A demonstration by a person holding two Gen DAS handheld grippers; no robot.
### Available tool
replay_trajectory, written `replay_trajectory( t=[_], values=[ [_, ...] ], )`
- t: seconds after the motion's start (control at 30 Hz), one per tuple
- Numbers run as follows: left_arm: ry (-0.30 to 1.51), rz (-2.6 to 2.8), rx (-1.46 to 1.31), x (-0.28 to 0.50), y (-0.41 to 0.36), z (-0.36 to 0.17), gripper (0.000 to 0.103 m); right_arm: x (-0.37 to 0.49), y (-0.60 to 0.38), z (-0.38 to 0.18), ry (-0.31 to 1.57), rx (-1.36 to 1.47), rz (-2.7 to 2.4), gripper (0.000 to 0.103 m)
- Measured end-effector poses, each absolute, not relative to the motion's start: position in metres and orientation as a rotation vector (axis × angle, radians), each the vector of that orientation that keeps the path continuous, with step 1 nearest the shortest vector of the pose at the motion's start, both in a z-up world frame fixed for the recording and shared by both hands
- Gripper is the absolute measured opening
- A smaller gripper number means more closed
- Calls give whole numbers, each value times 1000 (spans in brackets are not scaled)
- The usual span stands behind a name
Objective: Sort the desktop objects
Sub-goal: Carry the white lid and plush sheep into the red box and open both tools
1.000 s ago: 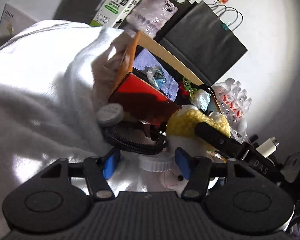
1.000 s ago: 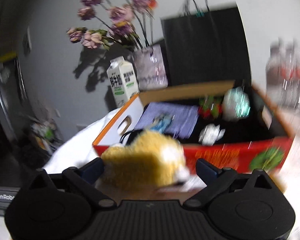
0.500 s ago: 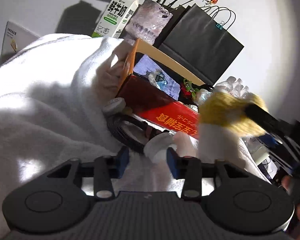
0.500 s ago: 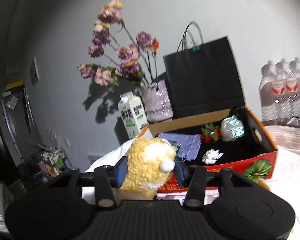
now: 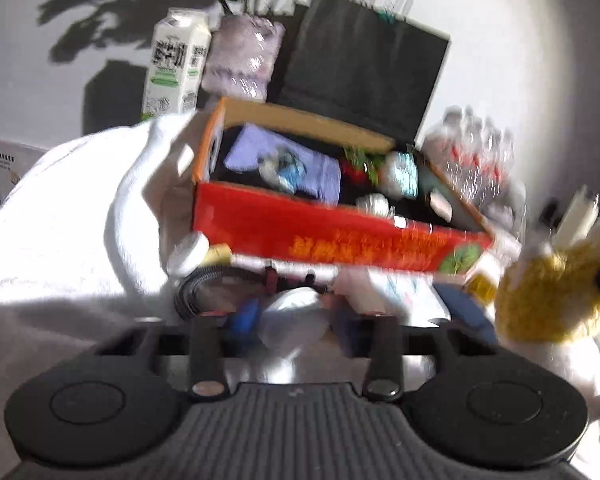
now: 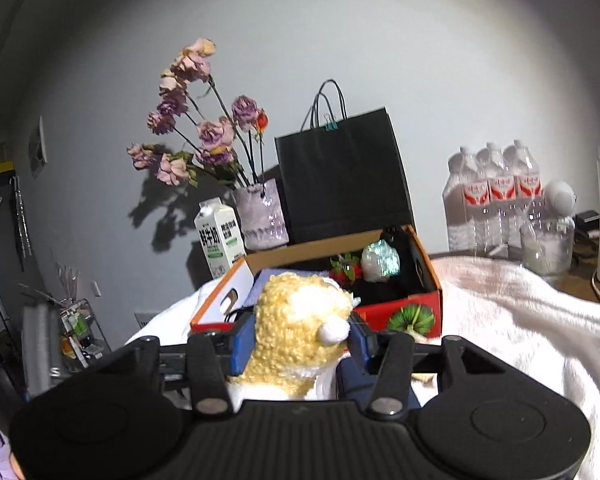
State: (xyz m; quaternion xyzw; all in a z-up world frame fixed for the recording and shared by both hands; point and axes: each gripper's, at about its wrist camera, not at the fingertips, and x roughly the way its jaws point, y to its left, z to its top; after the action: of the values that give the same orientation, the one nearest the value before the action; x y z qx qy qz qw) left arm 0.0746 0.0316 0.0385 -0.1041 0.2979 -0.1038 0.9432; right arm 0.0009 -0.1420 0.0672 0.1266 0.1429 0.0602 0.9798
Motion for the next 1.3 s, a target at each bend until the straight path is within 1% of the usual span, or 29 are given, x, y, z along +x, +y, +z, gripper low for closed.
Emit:
replay_trajectory(
  t=[0.17, 0.3, 0.37, 0.5, 0.63, 0.7, 0.83, 0.97, 1.03, 1.07, 1.23, 1.3],
  values=[
    [582, -210, -279, 34, 49, 46, 39, -7, -136, 61, 295, 206, 138, 47],
    [602, -233, -328, -1, 60, 51, 38, -15, -138, 61, 297, 208, 163, 47],
    [612, -259, -355, -12, 66, 60, 38, -22, -139, 65, 275, 223, 169, 47],
    [548, -317, -323, -12, 78, 98, 39, -29, -152, 86, 202, 240, 169, 47],
    [509, -373, -253, 34, 78, 133, 39, -8, -171, 119, 122, 182, 128, 47],
    [541, -361, -207, 72, 69, 137, 39, 21, -180, 133, 98, 142, 104, 47],
    [649, -310, -151, 155, 46, 131, 39, 115, -188, 138, 170, 20, 9, 47],
    [740, -289, -131, 214, 31, 112, 39, 209, -181, 106, 365, -90, -81, 47],
    [772, -292, -108, 232, 27, 101, 39, 241, -174, 86, 464, -134, -106, 47],
    [780, -278, -92, 240, 25, 97, 39, 252, -166, 78, 490, -202, -120, 47],
    [806, -242, -69, 267, 20, 75, 39, 282, -110, 27, 532, -639, -232, 47],
    [806, -242, -93, 272, 23, 72, 46, 289, -88, 4, 536, -774, -229, 47]
  ],
)
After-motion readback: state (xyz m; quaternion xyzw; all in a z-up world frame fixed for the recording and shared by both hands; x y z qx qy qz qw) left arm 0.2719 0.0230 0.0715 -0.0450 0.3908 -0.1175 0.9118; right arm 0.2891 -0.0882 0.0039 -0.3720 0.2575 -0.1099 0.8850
